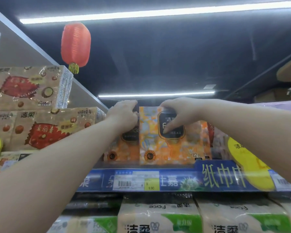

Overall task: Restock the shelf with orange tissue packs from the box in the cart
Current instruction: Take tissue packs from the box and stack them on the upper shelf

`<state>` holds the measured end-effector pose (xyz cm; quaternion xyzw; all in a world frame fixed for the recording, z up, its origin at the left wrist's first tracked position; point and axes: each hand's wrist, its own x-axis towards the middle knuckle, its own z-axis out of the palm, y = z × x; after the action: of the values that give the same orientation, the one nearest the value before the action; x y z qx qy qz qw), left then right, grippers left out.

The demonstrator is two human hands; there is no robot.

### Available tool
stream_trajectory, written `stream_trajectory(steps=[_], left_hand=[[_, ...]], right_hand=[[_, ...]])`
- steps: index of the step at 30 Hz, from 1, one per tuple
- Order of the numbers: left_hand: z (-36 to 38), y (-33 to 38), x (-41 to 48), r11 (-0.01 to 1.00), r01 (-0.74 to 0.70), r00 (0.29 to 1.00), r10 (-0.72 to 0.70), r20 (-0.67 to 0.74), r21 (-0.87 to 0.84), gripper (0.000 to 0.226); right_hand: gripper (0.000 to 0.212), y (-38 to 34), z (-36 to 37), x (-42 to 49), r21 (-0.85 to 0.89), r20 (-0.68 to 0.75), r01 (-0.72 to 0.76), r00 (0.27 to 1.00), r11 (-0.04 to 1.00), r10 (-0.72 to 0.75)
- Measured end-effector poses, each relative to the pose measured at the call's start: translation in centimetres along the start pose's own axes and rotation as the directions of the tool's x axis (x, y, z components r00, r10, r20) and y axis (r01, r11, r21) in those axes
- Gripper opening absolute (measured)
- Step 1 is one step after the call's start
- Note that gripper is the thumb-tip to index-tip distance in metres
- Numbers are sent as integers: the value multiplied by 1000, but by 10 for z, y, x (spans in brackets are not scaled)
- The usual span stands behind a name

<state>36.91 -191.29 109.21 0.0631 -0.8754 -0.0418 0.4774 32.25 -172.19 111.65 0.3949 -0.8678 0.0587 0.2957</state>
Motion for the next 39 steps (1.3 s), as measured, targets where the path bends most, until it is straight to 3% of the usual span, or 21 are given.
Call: stream_trajectory(steps=[3,7,19,22,29,36,39], left_hand=[[4,-5,4,993,-35,984,14,179,116,50],[10,-13,1,979,-88,993,72,92,185,67],[14,-8,3,974,-83,994,68,81,213,64],[15,-9,3,974,-83,993,63,100,211,62],[14,-11,3,972,-102,990,79,115,210,61],[13,-11,3,981,-96,987,73,140,169,63],[13,-8,5,975,-103,984,72,163,196,62]], right_hand=[[73,5,-9,-3,-53,-13,-24,1000,998,23],[68,17,-14,-11,-171,0,-110,994,979,111],[66,17,-18,0,-357,83,-174,973,918,216],[69,16,-18,4,-307,155,-190,957,933,246],[46,20,-22,7,-213,252,-192,937,958,243],[56,15,-17,16,-353,243,-185,928,917,281],[61,22,-8,23,-315,210,-190,941,930,264]])
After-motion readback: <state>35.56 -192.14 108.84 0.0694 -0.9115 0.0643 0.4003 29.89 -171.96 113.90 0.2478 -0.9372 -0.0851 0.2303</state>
